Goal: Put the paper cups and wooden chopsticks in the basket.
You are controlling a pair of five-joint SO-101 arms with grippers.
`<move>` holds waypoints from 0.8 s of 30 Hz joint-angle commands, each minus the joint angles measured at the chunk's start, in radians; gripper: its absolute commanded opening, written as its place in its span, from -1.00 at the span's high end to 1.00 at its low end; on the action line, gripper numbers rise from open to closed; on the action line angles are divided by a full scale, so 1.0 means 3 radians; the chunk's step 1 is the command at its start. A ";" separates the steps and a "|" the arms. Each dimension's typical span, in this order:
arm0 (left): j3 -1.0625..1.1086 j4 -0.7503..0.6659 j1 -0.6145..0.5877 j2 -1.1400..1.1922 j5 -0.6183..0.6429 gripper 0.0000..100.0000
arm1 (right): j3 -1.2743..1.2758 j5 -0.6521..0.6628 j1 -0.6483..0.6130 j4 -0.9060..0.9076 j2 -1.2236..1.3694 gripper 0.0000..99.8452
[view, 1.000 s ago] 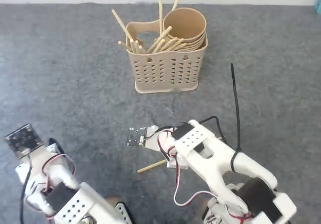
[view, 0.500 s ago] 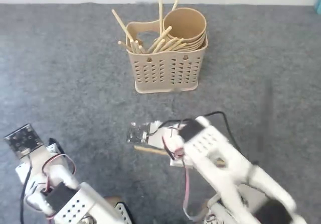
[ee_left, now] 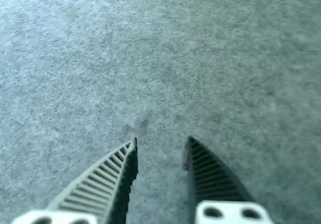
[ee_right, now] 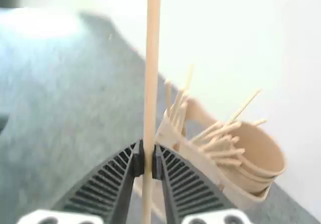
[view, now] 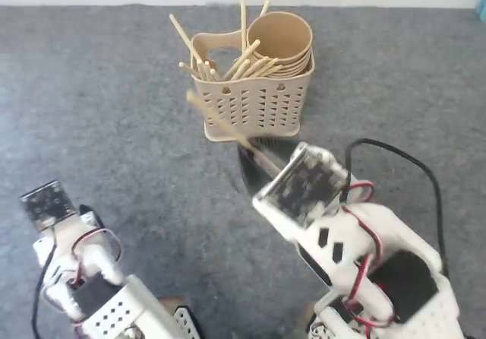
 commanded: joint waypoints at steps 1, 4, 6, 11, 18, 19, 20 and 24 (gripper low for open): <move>-0.0023 -0.0041 0.0189 -0.0056 0.0133 0.98 | 0.0020 -0.0655 0.0161 -0.1138 -0.0028 0.98; -0.0023 -0.0046 0.0205 -0.0056 0.0143 0.97 | 0.0230 -0.1048 0.0345 -0.2018 0.0038 0.98; -0.0023 -0.0072 0.0215 -0.0061 0.0143 0.98 | 0.0358 -0.1263 0.0494 -0.2509 0.0130 0.98; -0.0018 -0.0292 0.0506 -0.0061 0.0143 0.98 | 0.0573 -0.1626 0.0785 -0.3491 0.0499 0.98; -0.0013 -0.0251 0.1350 -0.0046 0.0143 0.98 | 0.0573 -0.1765 0.0887 -0.4422 0.1204 0.98; -0.0008 -0.0169 0.1396 -0.0046 0.0143 0.98 | 0.0563 -0.1765 0.0877 -0.4514 0.1317 0.98; -0.0008 -0.0066 0.1442 -0.0046 0.0143 0.98 | 0.0527 -0.1765 0.0872 -0.4560 0.1440 0.98; -0.0008 0.0015 0.1483 -0.0046 0.0143 0.98 | 0.0271 -0.1765 0.0887 -0.4616 0.1992 0.98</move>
